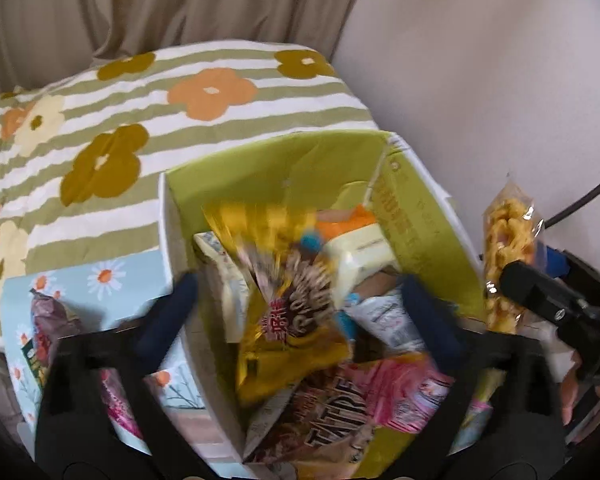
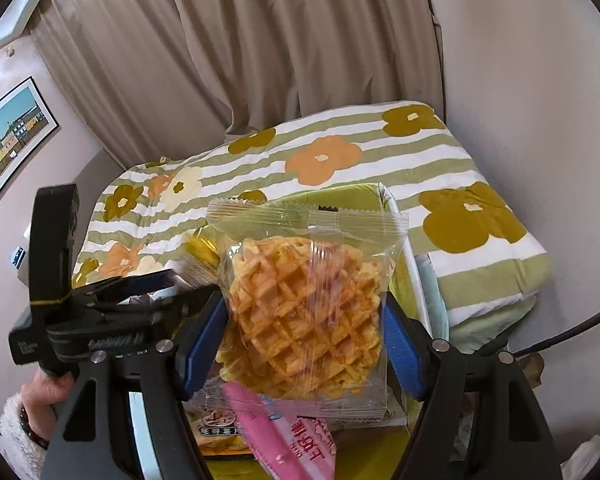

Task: Organize snacks
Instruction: 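Carry the gold packet and waffle into the box and open both tools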

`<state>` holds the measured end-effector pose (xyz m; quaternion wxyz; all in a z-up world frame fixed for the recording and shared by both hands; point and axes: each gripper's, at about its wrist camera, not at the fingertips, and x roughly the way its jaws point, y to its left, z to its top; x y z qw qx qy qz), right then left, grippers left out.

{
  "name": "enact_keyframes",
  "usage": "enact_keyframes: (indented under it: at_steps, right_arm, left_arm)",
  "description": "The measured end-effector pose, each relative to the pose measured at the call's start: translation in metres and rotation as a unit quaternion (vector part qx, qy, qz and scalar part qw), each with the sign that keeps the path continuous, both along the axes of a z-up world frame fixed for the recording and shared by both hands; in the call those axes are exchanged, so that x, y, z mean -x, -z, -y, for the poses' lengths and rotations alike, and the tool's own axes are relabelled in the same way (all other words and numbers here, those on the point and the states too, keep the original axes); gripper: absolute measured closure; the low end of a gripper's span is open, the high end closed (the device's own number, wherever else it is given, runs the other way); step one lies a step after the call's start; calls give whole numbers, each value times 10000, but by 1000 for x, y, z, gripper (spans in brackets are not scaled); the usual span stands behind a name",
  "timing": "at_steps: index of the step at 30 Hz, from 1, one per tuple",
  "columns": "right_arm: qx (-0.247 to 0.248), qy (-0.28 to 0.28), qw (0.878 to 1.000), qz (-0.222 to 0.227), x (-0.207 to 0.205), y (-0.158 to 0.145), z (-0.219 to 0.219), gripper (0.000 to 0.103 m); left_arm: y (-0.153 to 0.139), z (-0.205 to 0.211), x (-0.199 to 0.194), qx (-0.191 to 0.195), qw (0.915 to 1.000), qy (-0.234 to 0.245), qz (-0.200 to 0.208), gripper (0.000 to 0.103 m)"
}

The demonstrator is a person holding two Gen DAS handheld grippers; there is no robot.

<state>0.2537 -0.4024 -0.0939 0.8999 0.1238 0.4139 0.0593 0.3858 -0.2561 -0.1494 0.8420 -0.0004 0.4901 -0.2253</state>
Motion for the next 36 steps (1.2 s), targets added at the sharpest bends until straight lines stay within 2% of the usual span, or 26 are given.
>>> enact_keyframes:
  at_steps: [6,17,19,21,25,30,36]
  right_arm:
    - [-9,-122,9997,-206,-13,14,3,33]
    - [211,-393,9982,-400,-42,27,-7,30]
    - [285,-416,9981,-353,-44,31,-11,9]
    - [328,-421,9980,-326,-42,31,-12,2]
    - [467,-418,9980,-95,-28,23,-14,2]
    - [496,-502,9975,-90,-16,13,-25,2]
    - [516,-530,9972,96,-2,-8,-47,2]
  left_arm:
    - [4,-25,16,52,9995,-299,44,1]
    - [8,-51,36,-246,9972,-701,80,1]
    - [7,-56,40,-294,9965,-774,124,0]
    - [5,-62,45,-296,9956,-871,163,1]
    - [6,-74,52,-262,9946,-995,147,1]
    - [9,-89,63,-294,9944,-1011,126,1]
    - [-4,-116,76,-264,9931,-1119,216,0]
